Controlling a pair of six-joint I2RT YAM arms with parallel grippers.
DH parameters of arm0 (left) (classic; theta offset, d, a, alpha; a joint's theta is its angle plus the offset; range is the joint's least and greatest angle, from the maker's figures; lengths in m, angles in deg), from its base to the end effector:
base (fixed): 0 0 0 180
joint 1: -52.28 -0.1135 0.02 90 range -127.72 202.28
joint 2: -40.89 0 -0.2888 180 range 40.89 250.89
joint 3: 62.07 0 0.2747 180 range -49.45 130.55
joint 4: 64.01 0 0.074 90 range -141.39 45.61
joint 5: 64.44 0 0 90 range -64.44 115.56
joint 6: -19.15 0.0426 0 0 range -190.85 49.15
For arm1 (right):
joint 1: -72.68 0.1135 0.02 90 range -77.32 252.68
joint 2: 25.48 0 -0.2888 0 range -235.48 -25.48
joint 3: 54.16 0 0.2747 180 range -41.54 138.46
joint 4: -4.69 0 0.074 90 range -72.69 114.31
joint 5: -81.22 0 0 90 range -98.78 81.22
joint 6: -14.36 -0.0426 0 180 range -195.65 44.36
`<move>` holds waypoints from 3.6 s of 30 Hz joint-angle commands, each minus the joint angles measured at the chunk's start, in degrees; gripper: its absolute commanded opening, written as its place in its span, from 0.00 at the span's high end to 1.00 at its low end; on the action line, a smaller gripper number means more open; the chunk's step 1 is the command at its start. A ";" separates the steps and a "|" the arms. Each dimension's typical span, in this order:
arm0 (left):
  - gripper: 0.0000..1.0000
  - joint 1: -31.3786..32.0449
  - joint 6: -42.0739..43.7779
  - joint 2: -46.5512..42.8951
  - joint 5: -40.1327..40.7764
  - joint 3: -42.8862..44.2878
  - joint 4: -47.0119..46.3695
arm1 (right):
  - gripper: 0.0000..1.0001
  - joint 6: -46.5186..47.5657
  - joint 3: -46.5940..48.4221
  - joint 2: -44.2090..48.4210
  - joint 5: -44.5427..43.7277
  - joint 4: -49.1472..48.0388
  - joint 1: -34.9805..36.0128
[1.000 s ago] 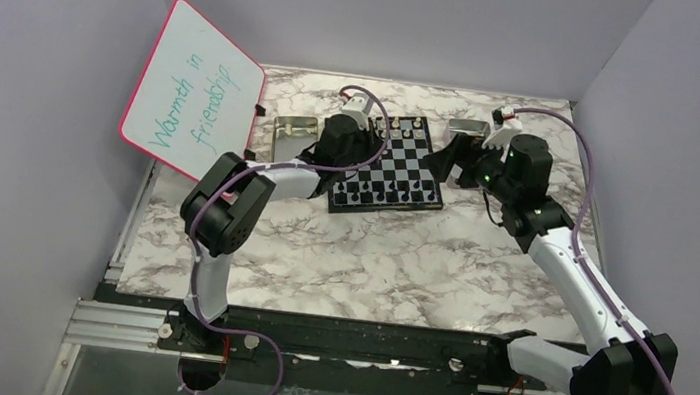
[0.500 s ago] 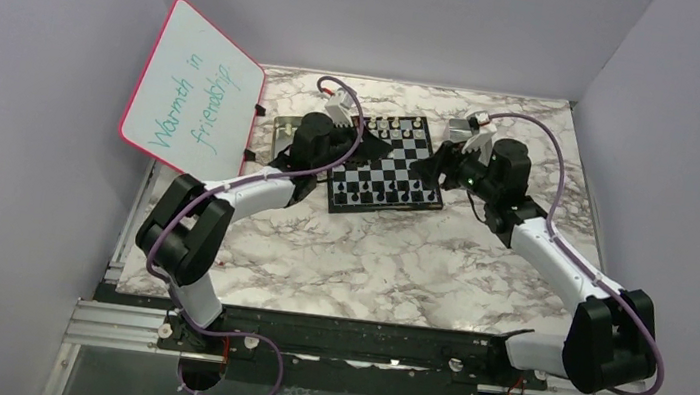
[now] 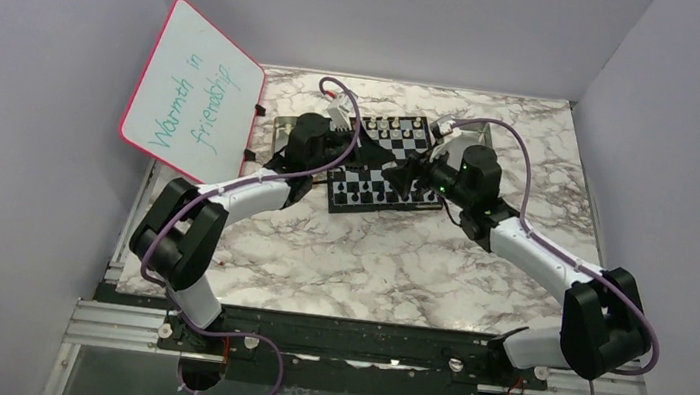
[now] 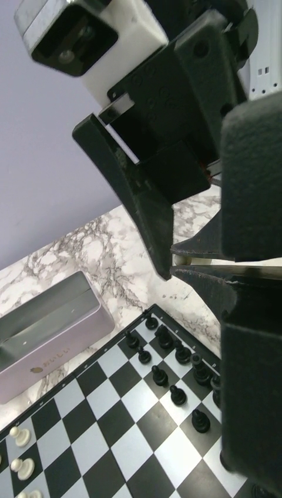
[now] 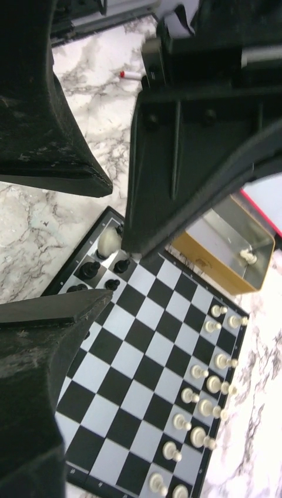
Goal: Set up the chess pieces on the board
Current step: Place the chess piece on the chessboard.
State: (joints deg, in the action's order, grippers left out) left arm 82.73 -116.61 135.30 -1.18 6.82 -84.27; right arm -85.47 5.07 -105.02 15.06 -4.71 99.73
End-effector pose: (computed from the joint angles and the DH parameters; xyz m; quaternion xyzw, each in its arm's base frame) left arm 0.3366 -0.2201 0.2728 0.0587 0.7331 -0.5390 0.4105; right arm 0.2915 0.1682 0.2808 -0.2430 0.7263 0.3481 0.5406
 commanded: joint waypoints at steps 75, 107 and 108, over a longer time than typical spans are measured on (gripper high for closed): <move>1.00 -0.49 33.50 30.12 40.16 35.93 25.54 | 0.00 -2.15 0.94 15.23 -17.65 20.88 0.22; 0.99 -3.01 32.85 34.86 38.00 37.68 25.76 | 0.00 -1.95 0.63 15.83 -20.01 20.09 0.26; 0.99 -3.03 32.76 34.93 37.80 37.81 25.79 | 0.00 -1.95 0.61 15.75 -20.09 20.12 0.24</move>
State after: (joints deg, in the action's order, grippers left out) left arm 79.91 -83.50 169.29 37.36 42.90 -58.55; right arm -87.66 4.24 -90.49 -3.39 15.73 100.01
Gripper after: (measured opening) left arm 0.016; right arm 0.998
